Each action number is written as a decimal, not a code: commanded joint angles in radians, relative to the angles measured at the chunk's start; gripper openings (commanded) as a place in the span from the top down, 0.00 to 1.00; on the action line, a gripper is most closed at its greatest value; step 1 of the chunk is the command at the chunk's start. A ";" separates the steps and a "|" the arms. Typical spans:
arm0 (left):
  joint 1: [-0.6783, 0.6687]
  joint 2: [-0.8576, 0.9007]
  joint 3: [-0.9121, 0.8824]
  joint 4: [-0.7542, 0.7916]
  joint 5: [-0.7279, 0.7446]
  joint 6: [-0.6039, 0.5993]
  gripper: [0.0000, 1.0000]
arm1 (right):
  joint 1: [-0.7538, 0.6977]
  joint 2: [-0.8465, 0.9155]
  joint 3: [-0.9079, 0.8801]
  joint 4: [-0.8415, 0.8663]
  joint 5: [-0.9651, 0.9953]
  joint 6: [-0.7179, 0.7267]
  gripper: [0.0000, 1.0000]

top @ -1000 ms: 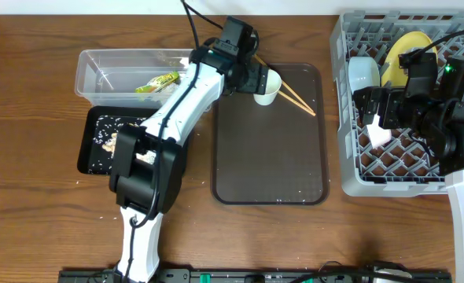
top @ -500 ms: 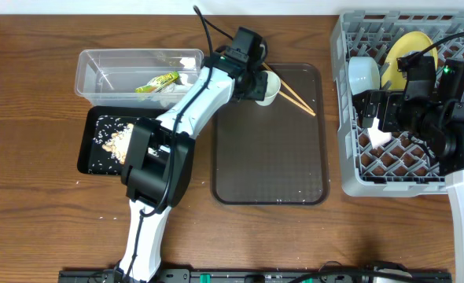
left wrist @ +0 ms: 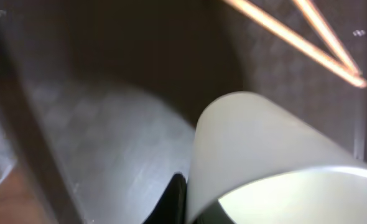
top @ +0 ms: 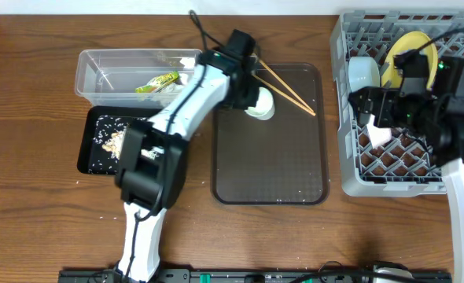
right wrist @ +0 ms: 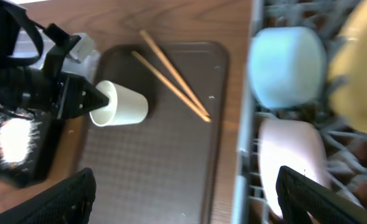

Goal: Sort waste into correct bins and load items into the dishwasher rack
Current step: 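Reach the left gripper to the white paper cup and grasp it, then lift the cup with the left gripper and hand it to the right gripper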

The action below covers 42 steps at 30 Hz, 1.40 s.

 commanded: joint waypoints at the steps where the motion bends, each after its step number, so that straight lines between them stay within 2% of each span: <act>1: 0.068 -0.126 0.021 -0.069 0.194 0.020 0.94 | 0.039 0.059 -0.013 0.034 -0.198 -0.001 0.09; 8: 0.203 -0.219 0.021 -0.257 0.545 0.179 0.94 | 0.126 0.180 -0.016 0.145 -0.551 -0.075 0.07; 14: 0.282 -0.220 0.008 -0.387 0.853 0.364 0.94 | 0.199 0.267 -0.016 0.321 -0.787 -0.084 0.02; 17: 0.296 -0.220 -0.004 -0.433 0.949 0.436 0.94 | 0.215 0.294 -0.016 0.391 -0.876 -0.084 0.02; 24: 0.299 -0.220 -0.006 -0.462 1.135 0.497 0.94 | 0.230 0.307 -0.016 0.446 -0.958 -0.106 0.03; 28: 0.288 -0.220 -0.006 -0.463 1.159 0.504 0.94 | 0.249 0.307 -0.016 0.466 -0.967 -0.106 0.05; 35: 0.251 -0.220 -0.006 -0.467 1.159 0.504 0.94 | 0.282 0.307 -0.016 0.524 -0.969 -0.105 0.21; 42: 0.237 -0.220 -0.006 -0.467 1.159 0.504 0.94 | 0.282 0.307 -0.016 0.526 -0.969 -0.105 0.25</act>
